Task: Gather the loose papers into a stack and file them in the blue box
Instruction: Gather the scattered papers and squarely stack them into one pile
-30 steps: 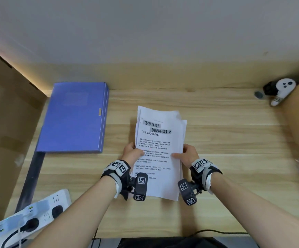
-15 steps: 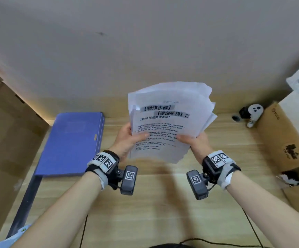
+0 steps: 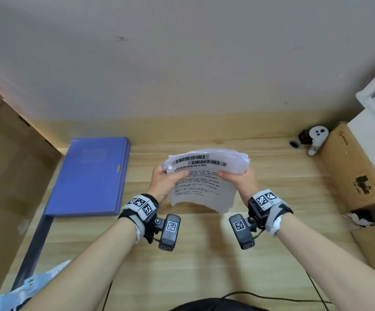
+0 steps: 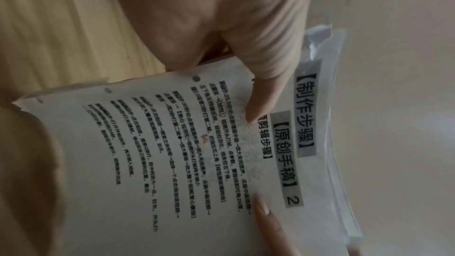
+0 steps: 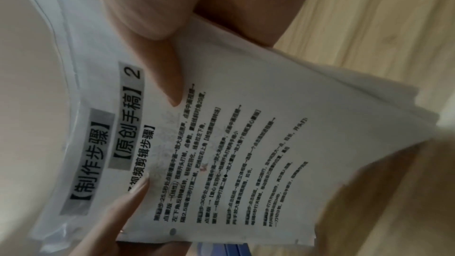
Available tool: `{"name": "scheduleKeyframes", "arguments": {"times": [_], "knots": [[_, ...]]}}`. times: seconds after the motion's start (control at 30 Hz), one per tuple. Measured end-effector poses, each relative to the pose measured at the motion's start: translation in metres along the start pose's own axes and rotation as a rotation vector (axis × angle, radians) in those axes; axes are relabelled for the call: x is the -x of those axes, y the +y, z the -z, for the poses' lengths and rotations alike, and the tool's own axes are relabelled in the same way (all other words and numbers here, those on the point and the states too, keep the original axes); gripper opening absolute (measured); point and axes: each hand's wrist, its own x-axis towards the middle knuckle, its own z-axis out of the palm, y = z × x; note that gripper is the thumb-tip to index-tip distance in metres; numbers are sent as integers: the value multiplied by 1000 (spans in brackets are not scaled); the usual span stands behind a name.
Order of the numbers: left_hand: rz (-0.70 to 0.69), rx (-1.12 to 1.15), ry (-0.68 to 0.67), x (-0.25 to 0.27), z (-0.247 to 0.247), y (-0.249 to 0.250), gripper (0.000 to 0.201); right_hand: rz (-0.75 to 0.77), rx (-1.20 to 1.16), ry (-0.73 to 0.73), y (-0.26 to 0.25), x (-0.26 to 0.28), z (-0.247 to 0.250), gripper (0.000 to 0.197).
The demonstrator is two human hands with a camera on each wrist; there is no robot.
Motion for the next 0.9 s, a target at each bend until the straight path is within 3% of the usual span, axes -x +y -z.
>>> {"name": "scheduleKeyframes", "arguments": {"times": [0.17, 0.3, 0.47, 0.6, 0.7, 0.77, 0.9], "knots": [[-103, 9, -59, -4, 6, 27, 28, 126, 13, -19, -24, -7, 7, 29], [-86, -82, -26, -2, 2, 22, 18, 146, 118, -30, -14, -6, 9, 22], [-99, -103, -32, -3, -7, 29, 11, 166, 82, -19, -21, -10, 8, 10], [-134, -109, -30, -4, -3, 30, 12, 155, 61, -27, -22, -11, 15, 11], [-85, -151, -22, -1, -3, 15, 17, 56, 98, -45, -2, -9, 19, 17], [-53, -159, -32, 0, -7, 7, 16, -18, 97, -29, 10, -9, 21, 25], [-62, -170, -32, -6, -14, 7, 12, -26, 44, 38, 15, -12, 23, 30]]}}
